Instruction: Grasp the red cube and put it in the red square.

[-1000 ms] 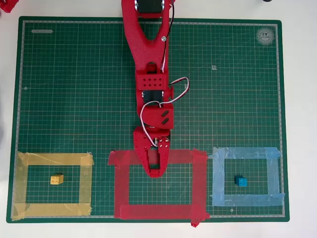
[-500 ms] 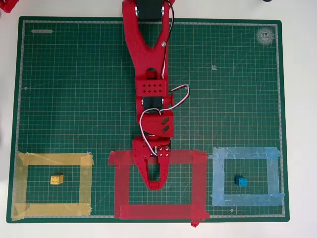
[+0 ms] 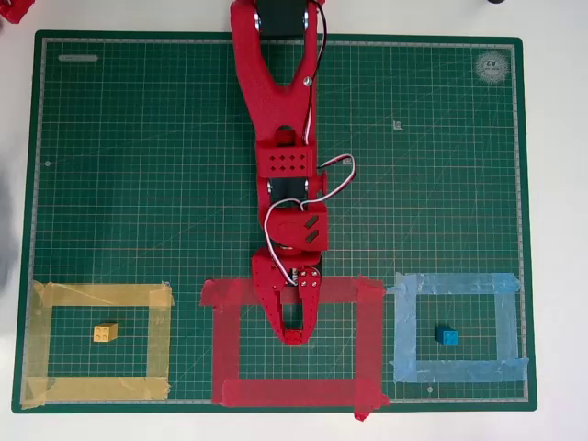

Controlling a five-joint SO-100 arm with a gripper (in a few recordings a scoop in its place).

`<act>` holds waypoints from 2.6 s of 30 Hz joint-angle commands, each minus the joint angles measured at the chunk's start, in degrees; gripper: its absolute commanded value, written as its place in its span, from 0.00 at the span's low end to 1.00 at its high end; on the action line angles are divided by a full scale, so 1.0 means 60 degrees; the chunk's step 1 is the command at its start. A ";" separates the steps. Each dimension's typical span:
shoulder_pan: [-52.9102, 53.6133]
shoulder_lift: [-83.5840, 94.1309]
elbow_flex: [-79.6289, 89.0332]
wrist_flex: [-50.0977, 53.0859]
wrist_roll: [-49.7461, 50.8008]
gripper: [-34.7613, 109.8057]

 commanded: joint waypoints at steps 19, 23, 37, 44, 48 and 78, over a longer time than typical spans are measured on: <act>-0.0293 -0.0015 -0.0044 -0.0190 -0.1597 0.25; -0.0249 -0.0117 -0.0044 -0.0190 -0.1597 0.25; -0.0117 -0.0132 -0.0073 -0.0190 -0.1582 0.34; -0.0117 0.0381 0.0278 -0.0190 -0.1538 0.34; -0.0088 0.3472 0.3018 -0.0029 -0.1509 0.34; 0.0059 2.1387 1.5659 0.9536 0.0337 0.25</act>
